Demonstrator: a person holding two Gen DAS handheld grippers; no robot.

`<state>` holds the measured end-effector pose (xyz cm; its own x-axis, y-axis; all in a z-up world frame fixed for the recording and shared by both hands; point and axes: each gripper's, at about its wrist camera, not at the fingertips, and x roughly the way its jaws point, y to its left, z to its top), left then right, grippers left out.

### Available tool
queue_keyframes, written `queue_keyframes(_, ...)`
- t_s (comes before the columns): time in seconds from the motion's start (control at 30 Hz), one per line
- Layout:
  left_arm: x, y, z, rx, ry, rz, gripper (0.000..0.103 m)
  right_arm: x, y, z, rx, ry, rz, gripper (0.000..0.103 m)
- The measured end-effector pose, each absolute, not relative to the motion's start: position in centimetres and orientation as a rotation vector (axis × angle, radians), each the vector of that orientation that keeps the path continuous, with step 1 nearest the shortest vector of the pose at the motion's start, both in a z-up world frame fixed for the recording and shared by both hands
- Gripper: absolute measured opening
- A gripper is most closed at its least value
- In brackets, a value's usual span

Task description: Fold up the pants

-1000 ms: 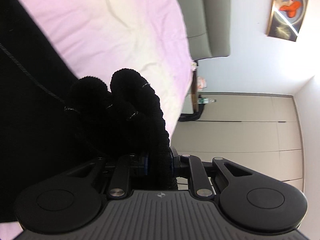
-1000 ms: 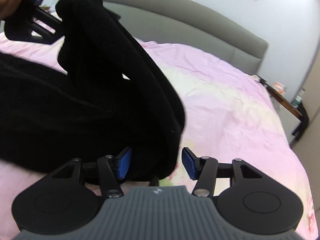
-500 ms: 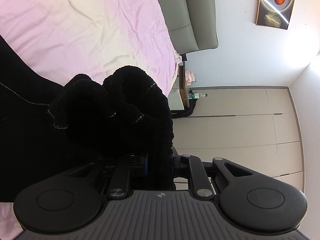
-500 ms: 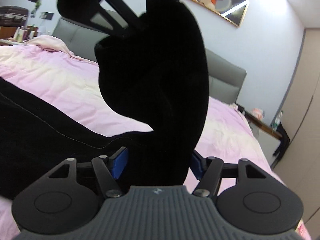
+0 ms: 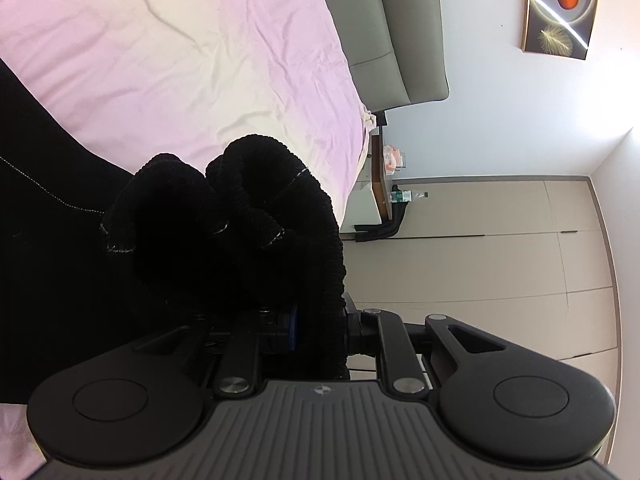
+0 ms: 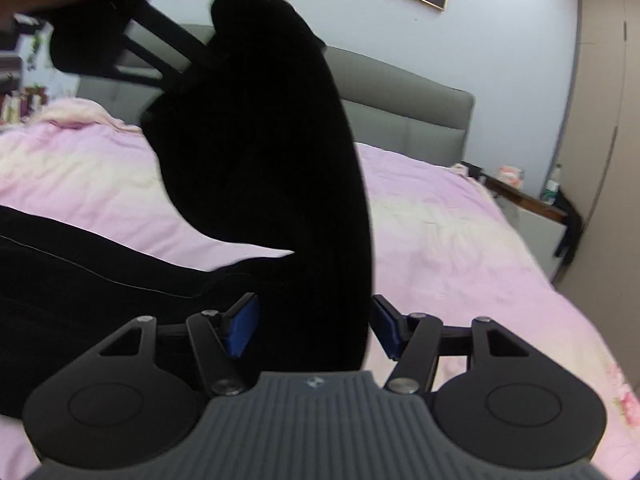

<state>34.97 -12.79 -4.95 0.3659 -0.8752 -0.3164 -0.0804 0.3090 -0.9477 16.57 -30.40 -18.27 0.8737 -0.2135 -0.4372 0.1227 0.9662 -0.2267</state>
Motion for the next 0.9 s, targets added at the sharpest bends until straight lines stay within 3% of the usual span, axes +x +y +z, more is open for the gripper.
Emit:
queue_keyframes(0.03,35.0,-12.6,-4.7,-1.136,1.070,-0.688,0.021,16.5,-31.7,-18.1,-0.149,0.501,-0.218,0.036)
queue_keyframes(0.1,34.4,-11.5,-5.1,-1.115,1.067,-0.686,0.021,15.9,-34.1,-17.6,-0.048,0.528,-0.194,0.036)
queue_keyframes(0.13,34.2,-10.8,-5.6,-1.114,1.069,-0.682,0.021,15.5,-34.6,-17.4,-0.026,0.527,-0.145,0.020)
queue_keyframes(0.2,33.6,-8.9,-7.0,-1.125,1.075,-0.661,0.021,14.9,-34.7,-17.2,-0.022,0.530,-0.039,0.009)
queue_keyframes(0.33,31.9,-4.0,-10.4,-1.120,1.080,-0.590,0.020,15.1,-33.1,-18.0,-0.088,0.597,0.070,0.029)
queue_keyframes(0.5,32.1,1.3,-15.3,-0.997,1.098,-0.484,0.021,14.3,-30.5,-18.1,-0.178,0.595,0.243,0.044)
queue_keyframes(0.6,32.3,2.2,-18.8,-0.906,1.179,-0.467,0.021,14.2,-29.7,-18.0,-0.207,0.613,0.335,0.046)
queue_keyframes(0.7,31.6,2.2,-19.7,-0.857,1.137,-0.509,0.022,14.2,-31.0,-16.7,-0.097,0.621,0.439,0.046)
queue_keyframes(0.83,31.4,1.8,-19.4,-0.748,1.120,-0.514,0.036,16.5,-32.2,-14.2,0.174,0.593,0.568,0.046)
queue_keyframes(0.9,31.3,2.0,-18.8,-0.723,1.109,-0.494,0.045,19.0,-31.2,-13.7,0.171,0.603,0.548,0.046)
